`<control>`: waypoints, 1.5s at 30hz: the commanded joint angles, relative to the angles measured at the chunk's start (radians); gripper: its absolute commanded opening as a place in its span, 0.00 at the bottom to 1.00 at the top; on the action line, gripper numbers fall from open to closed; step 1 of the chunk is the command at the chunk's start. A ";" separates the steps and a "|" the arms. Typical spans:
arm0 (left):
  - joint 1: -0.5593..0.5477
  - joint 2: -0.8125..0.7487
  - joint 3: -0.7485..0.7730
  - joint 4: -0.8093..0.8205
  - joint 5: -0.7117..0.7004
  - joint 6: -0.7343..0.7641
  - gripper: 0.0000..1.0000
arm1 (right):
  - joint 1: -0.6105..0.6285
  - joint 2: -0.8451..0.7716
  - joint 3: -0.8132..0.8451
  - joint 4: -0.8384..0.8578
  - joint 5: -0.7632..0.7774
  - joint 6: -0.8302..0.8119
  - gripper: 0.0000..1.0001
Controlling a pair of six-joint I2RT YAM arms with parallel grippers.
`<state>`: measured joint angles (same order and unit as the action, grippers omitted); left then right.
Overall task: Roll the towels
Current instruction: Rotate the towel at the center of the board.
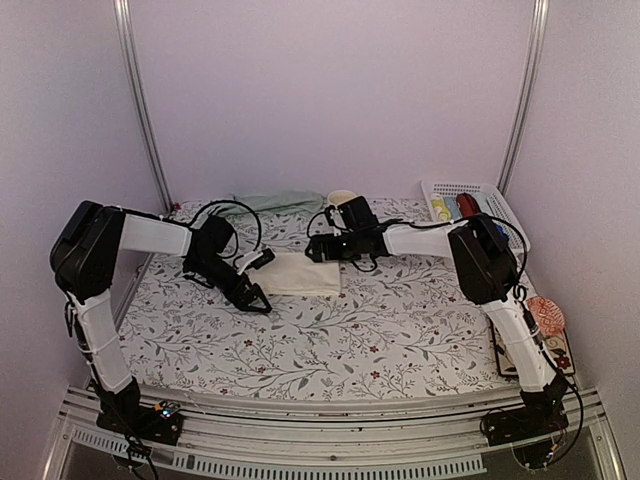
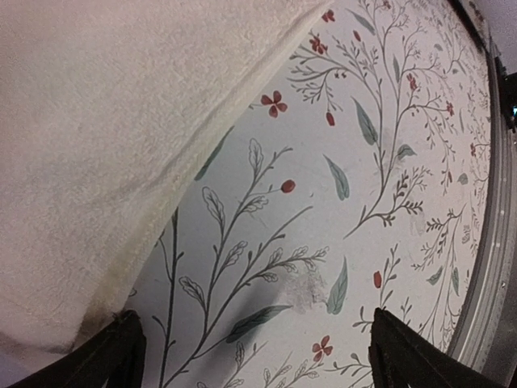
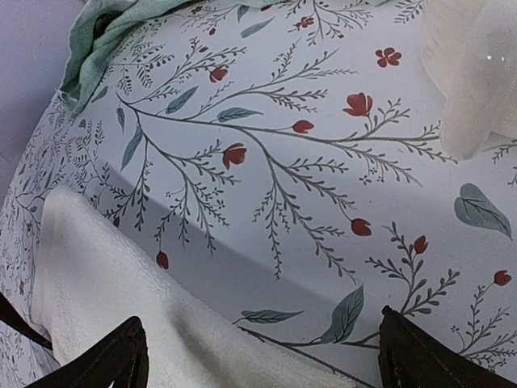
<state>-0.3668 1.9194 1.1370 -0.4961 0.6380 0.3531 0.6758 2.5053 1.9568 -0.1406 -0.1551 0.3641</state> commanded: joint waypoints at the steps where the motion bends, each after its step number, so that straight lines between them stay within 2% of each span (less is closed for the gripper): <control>1: -0.006 0.027 0.009 -0.022 -0.036 0.019 0.97 | -0.003 0.016 0.027 0.027 -0.047 -0.021 0.99; 5: 0.018 0.030 0.017 0.009 -0.099 -0.012 0.97 | -0.004 -0.008 -0.010 0.024 -0.150 -0.038 0.99; 8: 0.053 0.036 0.033 0.040 -0.136 -0.028 0.97 | -0.004 -0.070 -0.131 0.065 -0.210 -0.031 0.99; 18: 0.084 0.151 0.147 0.065 -0.162 -0.016 0.97 | 0.053 -0.340 -0.507 0.200 -0.222 -0.016 0.99; 26: 0.093 0.229 0.322 0.081 -0.206 0.008 0.97 | 0.177 -0.403 -0.608 0.228 -0.252 -0.029 0.99; 33: 0.158 0.174 0.330 0.099 -0.248 0.018 0.97 | 0.246 -0.472 -0.659 0.211 -0.223 -0.002 0.99; 37: 0.164 0.085 0.269 0.108 -0.167 0.064 0.97 | 0.255 -0.549 -0.684 0.201 -0.127 -0.012 0.99; 40: 0.160 0.007 0.231 0.086 -0.029 0.088 0.96 | 0.252 -0.576 -0.666 0.217 -0.126 -0.025 0.99; 45: 0.141 -0.078 0.126 0.090 0.116 0.157 0.88 | 0.238 -0.465 -0.534 0.207 -0.197 -0.026 0.99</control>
<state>-0.2035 1.9049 1.3441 -0.4065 0.5873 0.4305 0.9264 1.9728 1.3315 0.0570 -0.3206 0.3466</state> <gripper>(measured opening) 0.905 0.991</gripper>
